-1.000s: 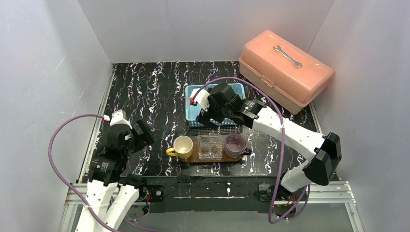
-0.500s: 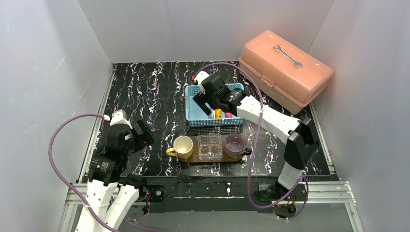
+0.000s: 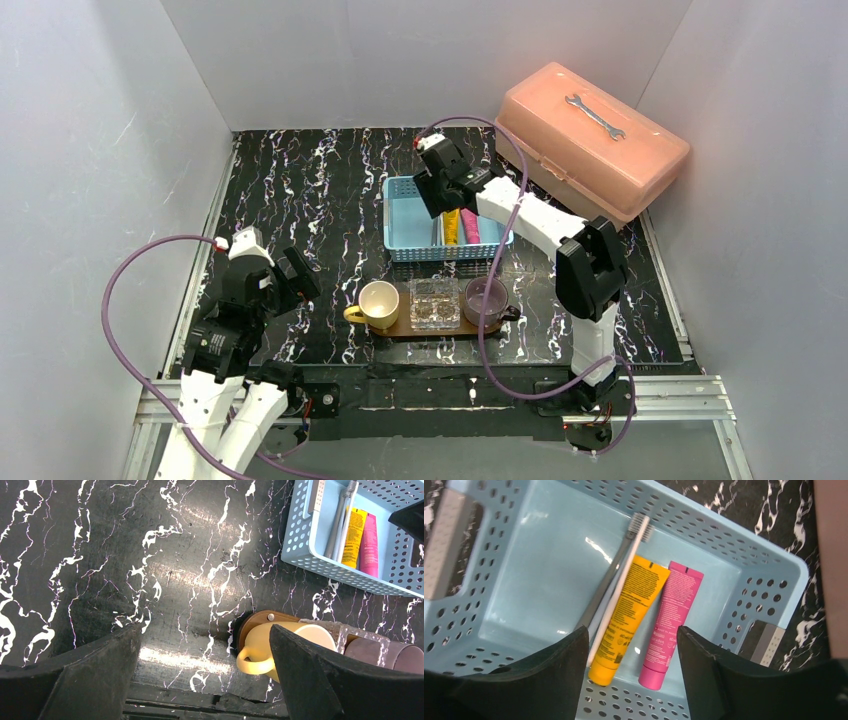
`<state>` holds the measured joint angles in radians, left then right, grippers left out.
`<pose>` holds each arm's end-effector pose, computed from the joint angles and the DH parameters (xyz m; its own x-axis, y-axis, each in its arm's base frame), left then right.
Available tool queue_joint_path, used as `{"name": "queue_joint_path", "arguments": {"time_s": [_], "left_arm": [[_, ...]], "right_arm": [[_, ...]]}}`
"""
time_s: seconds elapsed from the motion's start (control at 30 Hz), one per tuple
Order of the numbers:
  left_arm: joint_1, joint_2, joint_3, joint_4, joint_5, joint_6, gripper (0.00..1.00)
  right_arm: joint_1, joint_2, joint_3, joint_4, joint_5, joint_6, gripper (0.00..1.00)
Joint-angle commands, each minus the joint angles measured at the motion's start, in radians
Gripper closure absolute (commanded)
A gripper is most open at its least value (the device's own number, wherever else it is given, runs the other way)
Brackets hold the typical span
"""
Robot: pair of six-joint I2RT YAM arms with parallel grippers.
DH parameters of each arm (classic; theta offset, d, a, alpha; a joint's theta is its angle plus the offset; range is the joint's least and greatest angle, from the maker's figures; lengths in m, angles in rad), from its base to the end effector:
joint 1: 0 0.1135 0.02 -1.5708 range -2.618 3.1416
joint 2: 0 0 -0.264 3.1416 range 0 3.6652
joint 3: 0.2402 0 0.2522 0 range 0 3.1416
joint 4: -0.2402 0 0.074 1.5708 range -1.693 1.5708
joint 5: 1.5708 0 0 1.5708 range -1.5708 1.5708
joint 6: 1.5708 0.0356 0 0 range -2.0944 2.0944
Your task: Prepare toiletry sets of a toothbrush and toothpaste on the tray
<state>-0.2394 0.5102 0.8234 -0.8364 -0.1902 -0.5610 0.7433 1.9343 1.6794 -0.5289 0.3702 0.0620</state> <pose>0.0973 -0.0168 0.3205 -0.4502 -0.4279 -0.7837 -0.1958 0.9037 -0.3809 0.3341 0.2896 0.2809 -0.5462 -0.4236 -0.7227 -0.4092 0.8877 -0.2111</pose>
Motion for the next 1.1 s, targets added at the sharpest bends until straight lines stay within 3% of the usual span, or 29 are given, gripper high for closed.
{"name": "queue_joint_path", "arguments": {"time_s": [0.0, 1.07], "left_arm": [[0.0, 0.014, -0.01, 0.006, 0.003, 0.012, 0.01], [0.01, 0.042, -0.01, 0.006, 0.005, 0.012, 0.01]], "right_arm": [[-0.064, 0.031, 0.051, -0.018, -0.061, 0.125, 0.3], [-0.147, 0.156, -0.02, 0.012, -0.212, 0.28, 0.4]]}}
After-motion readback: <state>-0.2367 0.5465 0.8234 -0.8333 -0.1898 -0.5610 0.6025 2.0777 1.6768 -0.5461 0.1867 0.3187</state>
